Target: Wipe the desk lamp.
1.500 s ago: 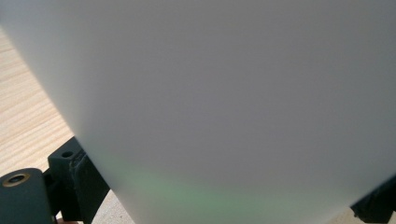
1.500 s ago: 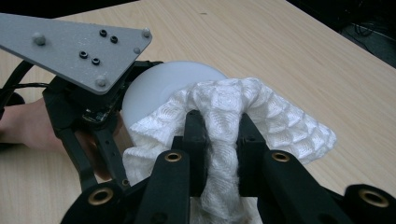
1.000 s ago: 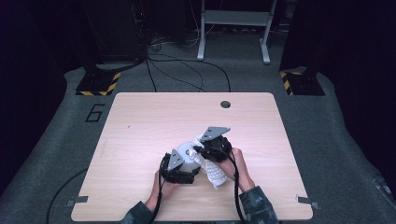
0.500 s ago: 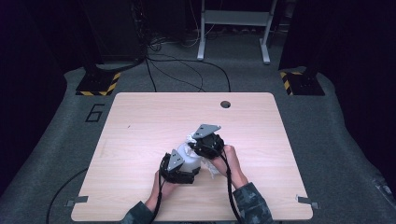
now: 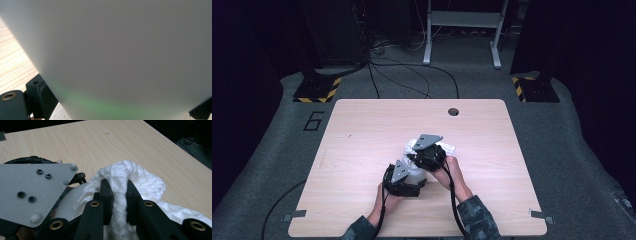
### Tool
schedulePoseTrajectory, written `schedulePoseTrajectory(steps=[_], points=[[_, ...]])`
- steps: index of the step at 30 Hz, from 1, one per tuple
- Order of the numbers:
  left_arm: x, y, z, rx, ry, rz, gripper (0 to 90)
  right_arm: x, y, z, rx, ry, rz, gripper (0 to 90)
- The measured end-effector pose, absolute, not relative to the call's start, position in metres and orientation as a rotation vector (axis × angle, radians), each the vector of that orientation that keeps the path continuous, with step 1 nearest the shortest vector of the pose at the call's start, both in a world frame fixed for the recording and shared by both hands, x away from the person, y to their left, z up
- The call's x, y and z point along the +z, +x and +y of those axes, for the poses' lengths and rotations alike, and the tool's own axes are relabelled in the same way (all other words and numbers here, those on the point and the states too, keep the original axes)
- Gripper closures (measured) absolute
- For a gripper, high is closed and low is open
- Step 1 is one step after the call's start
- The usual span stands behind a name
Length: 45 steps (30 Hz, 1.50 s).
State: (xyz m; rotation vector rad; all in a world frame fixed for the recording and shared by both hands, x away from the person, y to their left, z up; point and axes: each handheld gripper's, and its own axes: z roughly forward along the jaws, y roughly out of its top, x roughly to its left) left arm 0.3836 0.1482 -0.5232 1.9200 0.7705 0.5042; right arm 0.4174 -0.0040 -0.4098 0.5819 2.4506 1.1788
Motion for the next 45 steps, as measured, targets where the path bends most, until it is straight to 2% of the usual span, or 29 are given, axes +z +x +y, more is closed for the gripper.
schedulePoseTrajectory(steps=[29,45], points=[[-0.523,0.384,0.148,0.515,1.932,0.754,7.3,-0.411,0.395,-0.019,1.253,0.609,2.503,81.7],[-0.524,0.384,0.148,0.500,1.917,0.772,7.3,-0.411,0.401,-0.036,1.238,0.647,2.476,81.7]])
